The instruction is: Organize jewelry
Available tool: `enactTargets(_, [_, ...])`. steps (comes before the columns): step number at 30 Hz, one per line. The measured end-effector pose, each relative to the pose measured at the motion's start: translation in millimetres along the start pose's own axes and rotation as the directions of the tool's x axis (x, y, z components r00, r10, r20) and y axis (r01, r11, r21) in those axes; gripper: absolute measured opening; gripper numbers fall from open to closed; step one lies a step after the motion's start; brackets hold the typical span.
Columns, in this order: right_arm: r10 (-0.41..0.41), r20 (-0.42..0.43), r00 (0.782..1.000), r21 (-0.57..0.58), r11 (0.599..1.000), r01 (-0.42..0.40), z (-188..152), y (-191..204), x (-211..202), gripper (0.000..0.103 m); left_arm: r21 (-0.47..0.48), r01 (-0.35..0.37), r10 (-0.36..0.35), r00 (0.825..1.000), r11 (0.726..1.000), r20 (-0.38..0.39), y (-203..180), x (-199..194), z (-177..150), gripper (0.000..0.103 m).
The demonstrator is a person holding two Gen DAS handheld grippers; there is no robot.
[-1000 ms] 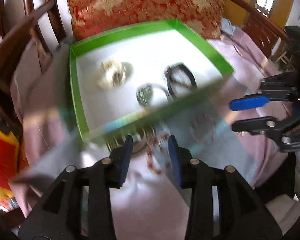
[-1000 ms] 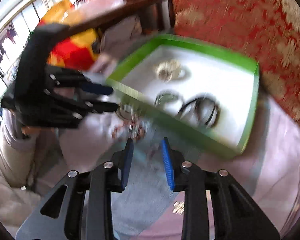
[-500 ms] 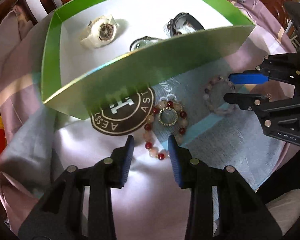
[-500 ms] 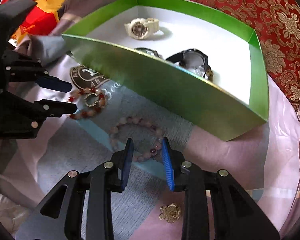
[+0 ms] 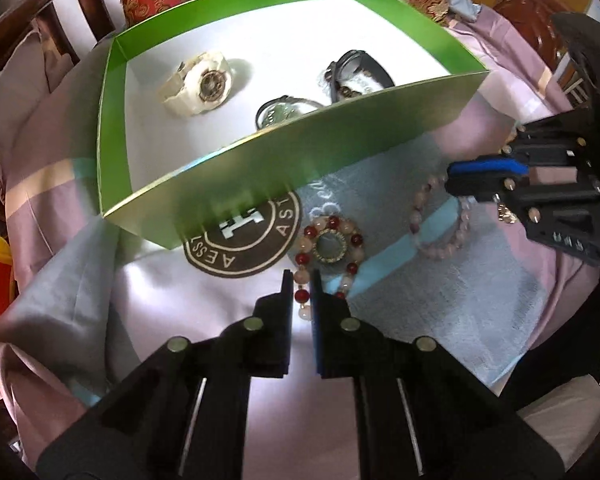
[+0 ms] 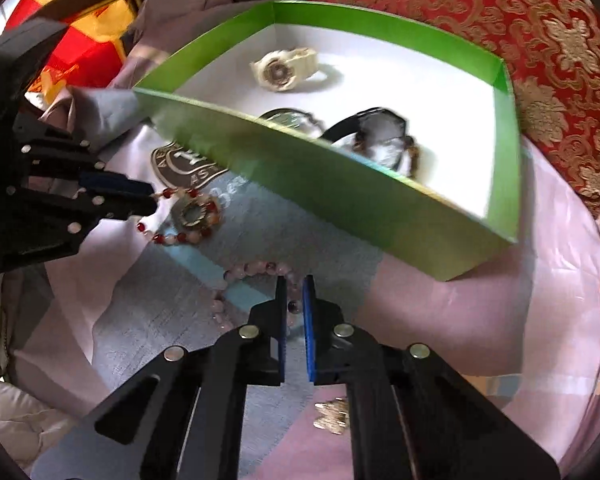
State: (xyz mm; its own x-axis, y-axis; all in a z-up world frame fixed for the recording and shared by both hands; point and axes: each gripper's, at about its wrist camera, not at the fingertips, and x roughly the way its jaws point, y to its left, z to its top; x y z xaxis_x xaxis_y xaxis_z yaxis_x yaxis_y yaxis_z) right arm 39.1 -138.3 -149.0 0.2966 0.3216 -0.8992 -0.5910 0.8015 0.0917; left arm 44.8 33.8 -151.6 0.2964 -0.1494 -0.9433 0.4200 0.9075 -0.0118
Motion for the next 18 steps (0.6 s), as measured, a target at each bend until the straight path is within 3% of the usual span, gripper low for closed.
enactTargets(6, [-0.053, -0.051, 0.997, 0.033, 0.998, 0.055, -0.1, -18.1, 6.6, 0.007, 0.094, 0.022, -0.016, 0.998, 0.995, -0.059, -21.8, 8.6, -11.5, 0.008])
enactTargets(9, [-0.068, -0.079, 0.995, 0.033, 0.997, 0.071, -2.7, -18.9, 13.5, 0.008, 0.153, 0.026, -0.017, 0.998, 0.988, -0.061, -37.4, 8.3, -14.5, 0.013])
enactTargets(11, [-0.065, -0.079, 0.995, 0.03, 0.997, 0.067, -2.7, -18.6, 11.6, 0.009, 0.135, 0.018, -0.011, 0.999, 0.991, -0.049, -33.8, 6.8, -12.1, 0.02])
enactTargets(14, [-0.07, -0.07, 0.995, 0.043, 0.996, 0.073, -2.8, -21.9, 7.7, 0.029, 0.07, 0.016, -0.013, 0.999, 0.997, -0.047, -18.3, 6.2, -9.9, 0.023])
enactTargets(18, [-0.067, -0.055, 0.996, 0.055, 0.996, 0.07, -1.6, -24.5, 2.8, 0.03, 0.05, 0.009, -0.006, 0.998, 0.999, -0.055, -16.4, 10.6, -8.6, 0.028])
